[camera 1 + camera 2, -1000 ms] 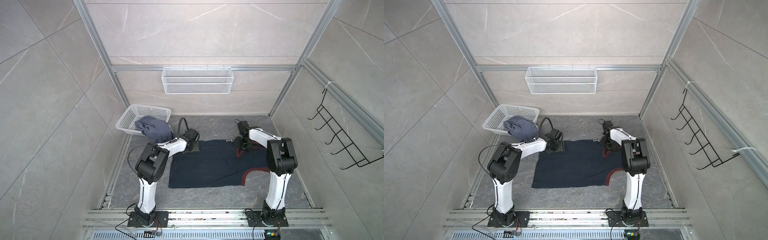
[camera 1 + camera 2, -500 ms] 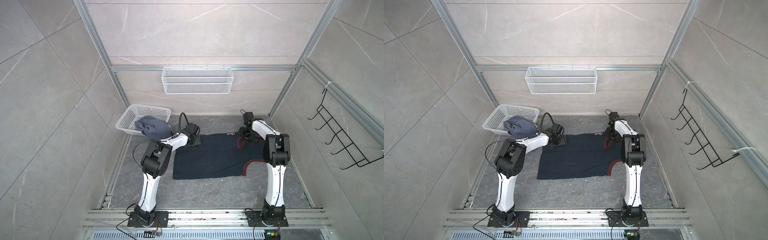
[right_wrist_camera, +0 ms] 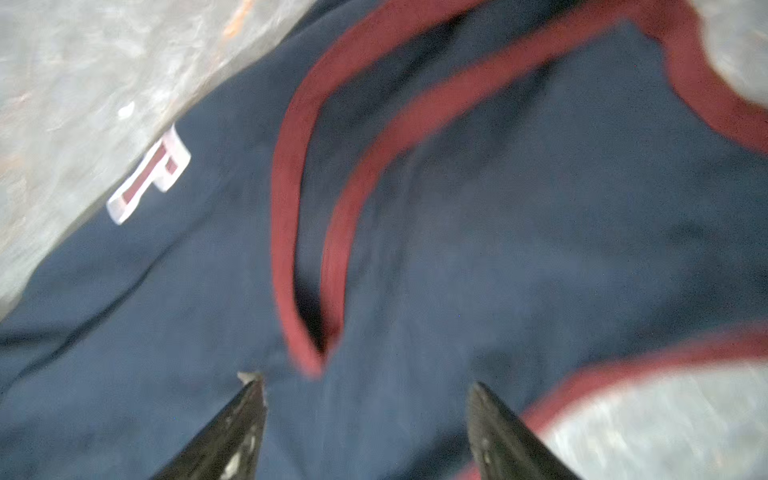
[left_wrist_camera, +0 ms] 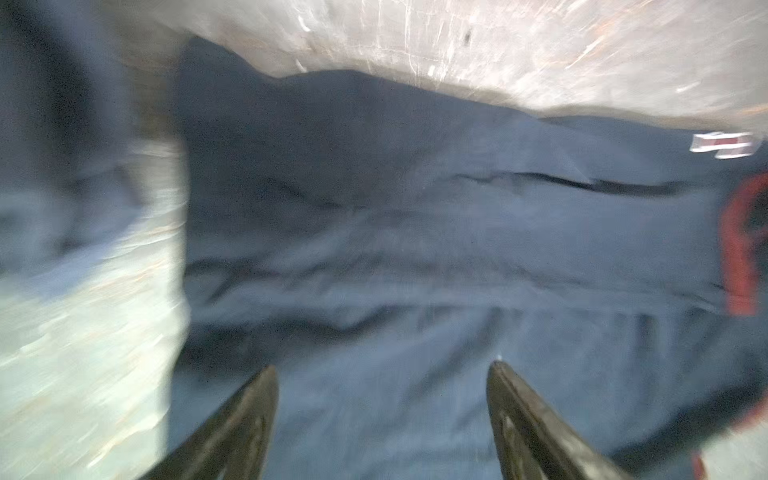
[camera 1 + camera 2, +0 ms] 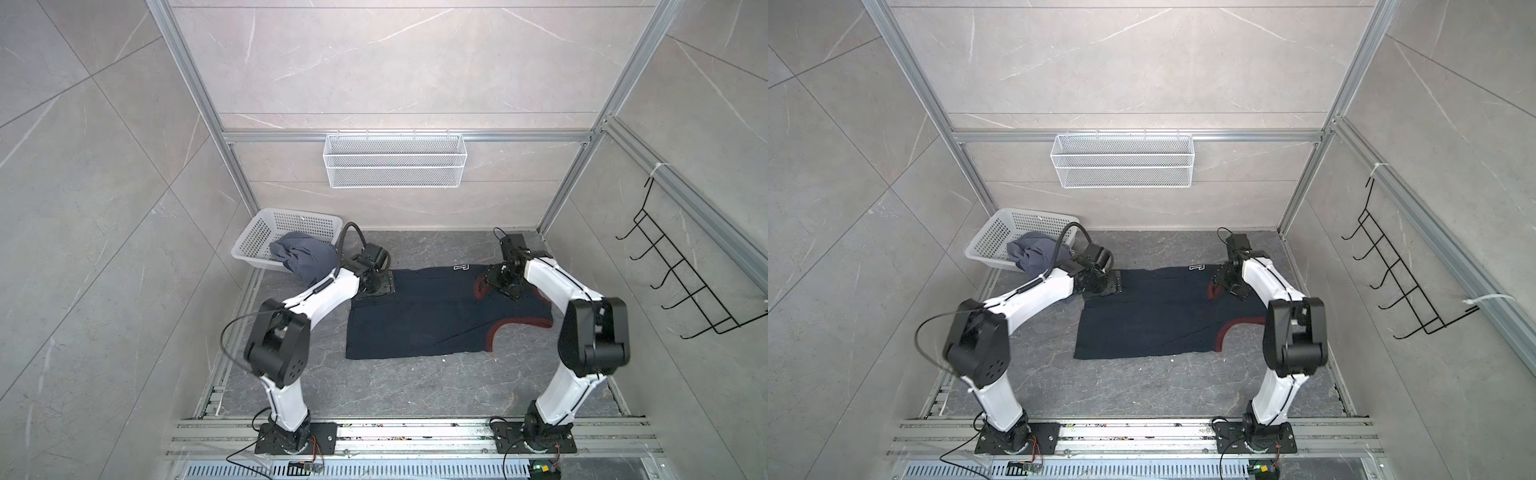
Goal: Fold and stack the tank tops
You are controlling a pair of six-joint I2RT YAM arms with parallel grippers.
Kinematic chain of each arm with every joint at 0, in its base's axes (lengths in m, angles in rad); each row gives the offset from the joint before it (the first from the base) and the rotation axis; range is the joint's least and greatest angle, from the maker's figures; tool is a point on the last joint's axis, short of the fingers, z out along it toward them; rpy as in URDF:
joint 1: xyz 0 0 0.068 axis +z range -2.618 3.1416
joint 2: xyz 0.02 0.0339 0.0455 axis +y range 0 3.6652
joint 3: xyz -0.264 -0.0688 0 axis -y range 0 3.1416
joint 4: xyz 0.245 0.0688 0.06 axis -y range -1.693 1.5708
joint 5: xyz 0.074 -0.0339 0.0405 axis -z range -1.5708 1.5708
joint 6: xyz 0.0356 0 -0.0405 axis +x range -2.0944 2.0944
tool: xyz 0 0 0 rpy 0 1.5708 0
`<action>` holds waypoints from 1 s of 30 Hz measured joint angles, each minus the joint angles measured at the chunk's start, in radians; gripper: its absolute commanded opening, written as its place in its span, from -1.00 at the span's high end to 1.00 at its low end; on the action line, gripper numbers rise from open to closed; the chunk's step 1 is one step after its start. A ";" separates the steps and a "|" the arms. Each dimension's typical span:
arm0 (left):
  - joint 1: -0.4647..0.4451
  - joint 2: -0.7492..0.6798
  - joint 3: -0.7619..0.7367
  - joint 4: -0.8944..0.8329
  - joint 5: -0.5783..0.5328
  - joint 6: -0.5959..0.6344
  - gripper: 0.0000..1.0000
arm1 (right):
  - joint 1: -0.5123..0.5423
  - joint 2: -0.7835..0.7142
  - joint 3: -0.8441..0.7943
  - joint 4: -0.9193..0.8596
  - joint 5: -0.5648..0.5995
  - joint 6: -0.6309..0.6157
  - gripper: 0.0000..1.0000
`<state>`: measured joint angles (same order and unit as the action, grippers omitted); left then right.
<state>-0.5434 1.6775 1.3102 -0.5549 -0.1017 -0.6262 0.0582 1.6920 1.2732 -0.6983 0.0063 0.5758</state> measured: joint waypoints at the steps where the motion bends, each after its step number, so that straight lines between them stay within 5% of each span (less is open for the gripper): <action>1: 0.000 -0.072 -0.056 0.010 -0.006 -0.007 -0.62 | 0.001 -0.058 -0.054 0.009 -0.007 0.001 -0.51; 5: -0.001 -0.290 -0.276 0.004 -0.021 -0.043 -0.61 | 0.001 -0.233 -0.241 0.019 -0.040 0.007 -0.48; 12: -0.001 -0.406 -0.547 -0.018 0.006 -0.127 -0.54 | 0.001 -0.402 -0.484 0.024 -0.140 0.012 -0.41; 25: -0.001 -0.462 -0.747 0.101 0.073 -0.227 -0.26 | 0.014 -0.374 -0.668 0.187 -0.280 0.048 -0.21; 30: -0.001 -0.435 -0.766 0.161 0.050 -0.235 0.01 | 0.035 -0.356 -0.673 0.237 -0.283 0.065 0.09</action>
<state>-0.5446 1.2430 0.5438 -0.3939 -0.0513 -0.8612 0.0937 1.3361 0.6006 -0.4610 -0.2768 0.6411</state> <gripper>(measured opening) 0.542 0.511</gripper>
